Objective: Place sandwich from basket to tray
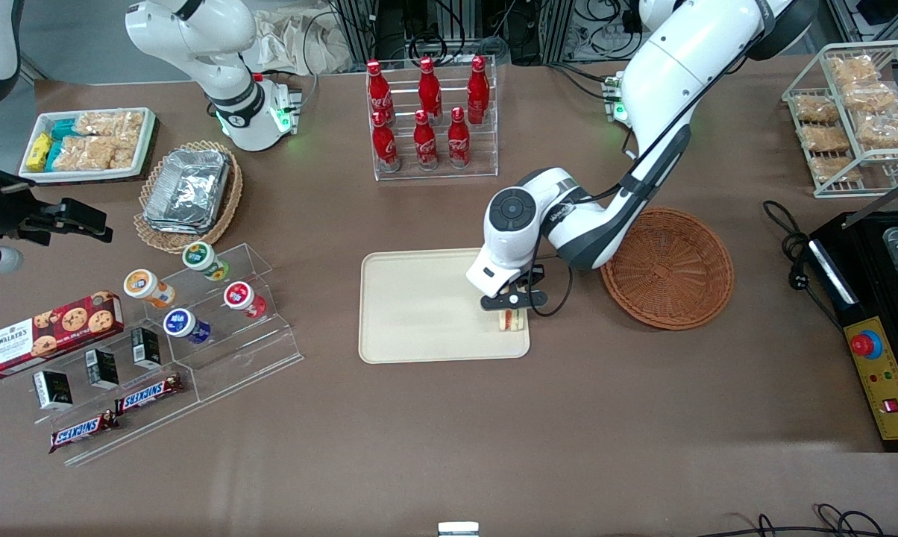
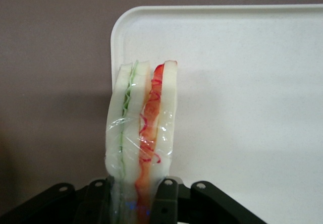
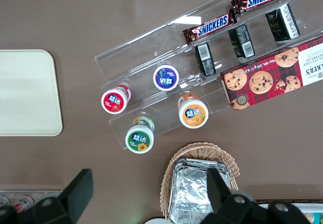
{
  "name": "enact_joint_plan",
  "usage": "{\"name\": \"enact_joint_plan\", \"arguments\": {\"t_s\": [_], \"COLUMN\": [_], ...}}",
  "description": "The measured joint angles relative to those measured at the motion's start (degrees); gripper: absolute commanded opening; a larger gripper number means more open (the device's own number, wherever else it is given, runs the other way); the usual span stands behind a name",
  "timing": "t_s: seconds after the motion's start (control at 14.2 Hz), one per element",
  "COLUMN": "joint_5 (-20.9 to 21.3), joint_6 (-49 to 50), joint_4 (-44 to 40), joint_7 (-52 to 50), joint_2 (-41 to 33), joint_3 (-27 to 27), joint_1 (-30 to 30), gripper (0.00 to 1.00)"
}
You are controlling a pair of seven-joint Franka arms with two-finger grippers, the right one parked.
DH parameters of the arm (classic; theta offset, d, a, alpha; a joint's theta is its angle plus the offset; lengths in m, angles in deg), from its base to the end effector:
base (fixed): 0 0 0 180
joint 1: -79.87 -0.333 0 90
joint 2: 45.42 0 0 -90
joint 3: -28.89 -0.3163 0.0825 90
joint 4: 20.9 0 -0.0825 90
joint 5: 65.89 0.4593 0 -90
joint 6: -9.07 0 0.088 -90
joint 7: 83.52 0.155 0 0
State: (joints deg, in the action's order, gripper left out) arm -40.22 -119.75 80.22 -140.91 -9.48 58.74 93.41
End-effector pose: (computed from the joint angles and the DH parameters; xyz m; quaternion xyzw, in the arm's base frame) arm 0.5382 -0.4628 0.1453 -0.9995 -0.0147 -0.0055 0.0265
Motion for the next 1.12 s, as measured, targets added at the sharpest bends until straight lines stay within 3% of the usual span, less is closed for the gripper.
{"name": "enact_joint_plan", "arguments": {"t_s": [0.07, 0.14, 0.21, 0.28, 0.35, 0.91, 1.12], "joint_5": [0.18, 0.28, 0.38, 0.47, 0.53, 0.56, -0.85], "joint_6": [-0.14, -0.68, -1.39, -1.91, -2.09, -1.11, 11.63], "joint_4": [-0.14, -0.17, -0.19, -0.22, -0.29, -4.75, -9.97], "joint_7": [0.0, 0.0, 0.05, 0.14, 0.16, -1.85, -2.67], "joint_2": [0.48, 1.04, 1.6, 2.11, 2.47, 2.18, -1.54], "joint_3": [0.0, -0.01, -0.01, -0.01, -0.01, -0.06, 0.1], "joint_1": [0.1, 0.15, 0.18, 0.19, 0.19, 0.05, 0.02], "gripper": [0.03, 0.21, 0.43, 0.78, 1.0, 1.0, 1.0]}}
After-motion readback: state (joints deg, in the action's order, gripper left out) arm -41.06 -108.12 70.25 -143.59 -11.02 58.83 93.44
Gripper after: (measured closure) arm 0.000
